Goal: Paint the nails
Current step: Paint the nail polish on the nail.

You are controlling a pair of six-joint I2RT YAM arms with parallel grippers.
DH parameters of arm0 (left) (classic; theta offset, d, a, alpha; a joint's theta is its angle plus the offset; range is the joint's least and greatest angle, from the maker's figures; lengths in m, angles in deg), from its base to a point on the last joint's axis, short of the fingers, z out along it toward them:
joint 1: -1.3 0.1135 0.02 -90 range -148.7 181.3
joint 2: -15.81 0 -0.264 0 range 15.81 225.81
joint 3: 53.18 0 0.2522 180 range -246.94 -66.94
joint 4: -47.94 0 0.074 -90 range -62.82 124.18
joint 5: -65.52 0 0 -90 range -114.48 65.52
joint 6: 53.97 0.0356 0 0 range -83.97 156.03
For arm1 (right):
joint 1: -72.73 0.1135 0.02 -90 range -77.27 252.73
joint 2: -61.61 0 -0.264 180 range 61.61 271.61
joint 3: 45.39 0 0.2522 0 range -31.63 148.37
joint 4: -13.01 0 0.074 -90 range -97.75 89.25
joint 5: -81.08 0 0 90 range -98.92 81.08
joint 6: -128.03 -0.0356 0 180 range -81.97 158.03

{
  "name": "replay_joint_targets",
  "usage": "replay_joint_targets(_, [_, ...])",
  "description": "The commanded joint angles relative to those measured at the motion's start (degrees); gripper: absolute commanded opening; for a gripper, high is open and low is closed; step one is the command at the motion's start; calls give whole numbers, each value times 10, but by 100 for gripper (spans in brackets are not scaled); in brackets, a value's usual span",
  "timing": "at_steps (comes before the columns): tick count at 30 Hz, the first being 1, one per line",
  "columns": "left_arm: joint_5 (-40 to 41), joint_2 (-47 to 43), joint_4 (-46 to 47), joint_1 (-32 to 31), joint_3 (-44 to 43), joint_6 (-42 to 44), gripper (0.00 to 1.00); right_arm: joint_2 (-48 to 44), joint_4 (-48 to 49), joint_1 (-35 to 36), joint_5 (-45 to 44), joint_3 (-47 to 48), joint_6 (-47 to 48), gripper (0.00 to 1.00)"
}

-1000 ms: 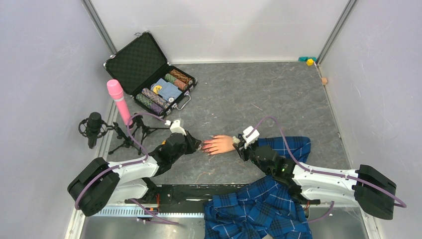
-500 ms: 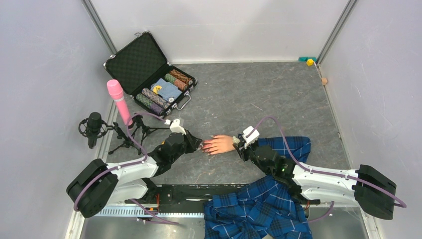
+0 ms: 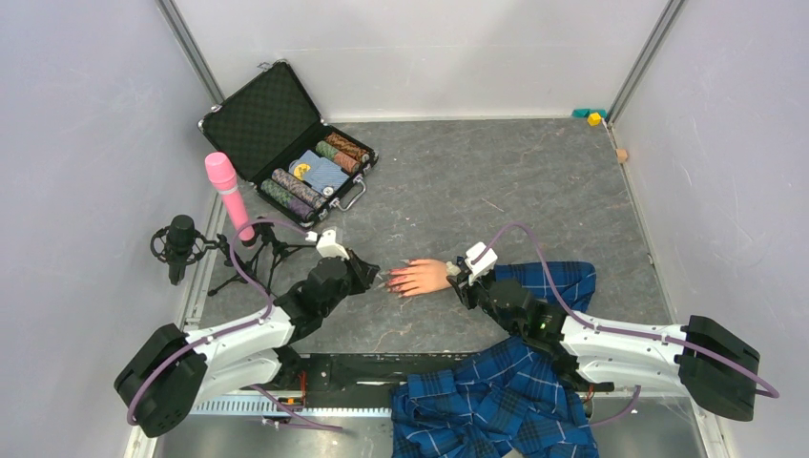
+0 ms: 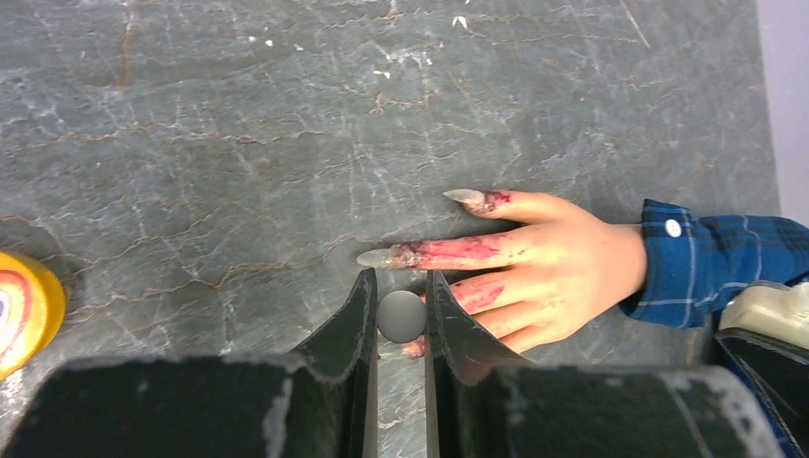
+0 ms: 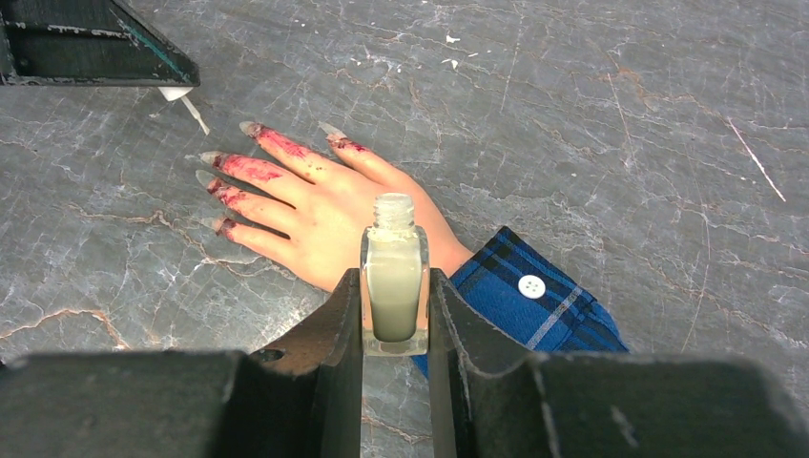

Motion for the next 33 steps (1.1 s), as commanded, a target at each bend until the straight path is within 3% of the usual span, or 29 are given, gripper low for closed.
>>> replay_joint_targets(1, [31, 0, -25, -3, -7, 5, 2, -1, 38, -1, -3, -3, -6, 0])
replay_joint_targets(33, [4, 44, 26, -3, -6, 8, 2, 0, 37, -1, -5, -1, -4, 0])
